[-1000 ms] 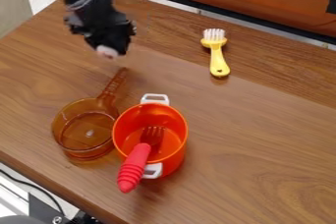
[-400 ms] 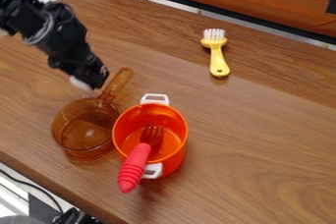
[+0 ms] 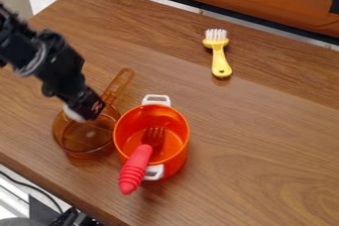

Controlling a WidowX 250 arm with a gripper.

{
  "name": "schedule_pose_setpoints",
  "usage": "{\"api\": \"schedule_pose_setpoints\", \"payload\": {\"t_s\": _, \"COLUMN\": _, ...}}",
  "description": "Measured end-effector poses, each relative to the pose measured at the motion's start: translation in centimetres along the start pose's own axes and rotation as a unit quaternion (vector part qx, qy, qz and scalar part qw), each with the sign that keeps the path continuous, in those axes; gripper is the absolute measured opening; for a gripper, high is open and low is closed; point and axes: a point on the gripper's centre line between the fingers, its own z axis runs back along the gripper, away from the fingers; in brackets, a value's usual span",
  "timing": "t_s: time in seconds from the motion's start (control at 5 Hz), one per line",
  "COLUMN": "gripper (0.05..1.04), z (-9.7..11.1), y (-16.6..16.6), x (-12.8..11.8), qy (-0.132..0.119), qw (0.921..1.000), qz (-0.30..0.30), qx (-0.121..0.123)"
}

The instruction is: Take the object into the the pan

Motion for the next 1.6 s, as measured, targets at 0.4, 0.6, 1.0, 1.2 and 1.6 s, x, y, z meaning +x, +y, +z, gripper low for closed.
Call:
{"api": "schedule_pose_setpoints", "payload": {"t_s": 0.4, "gripper": 0.845, "z": 0.2, "y": 0.2, "x": 0.7, "qy": -0.009, "qw": 0.9999, "qz": 0.009, "qx": -0.003}}
{"api": "schedule_pose_setpoints", "payload": {"t_s": 0.6, "gripper": 1.004, "z": 0.8, "y": 0.5, "x": 1.3, "qy": 0.001, "qw": 0.9999, "qz": 0.009, "qx": -0.008}}
{"api": "schedule_pose_setpoints", "payload": {"t_s": 1.0, "gripper": 0.999, "z": 1.9, "y": 0.9, "x": 3.6, "qy": 0.019, "qw": 0.9991, "qz": 0.038, "qx": -0.001}}
{"api": "schedule_pose_setpoints", "payload": {"t_s": 1.2, "gripper": 0.999, "z": 2.2, "y": 0.8, "x": 5.5, "qy": 0.021, "qw": 0.9968, "qz": 0.077, "qx": 0.000}}
{"api": "schedule_pose_setpoints", "payload": {"t_s": 1.6, "gripper": 0.999, "z": 0.2, "y": -0.5, "x": 10.6, "qy": -0.004, "qw": 0.9874, "qz": 0.155, "qx": 0.033}}
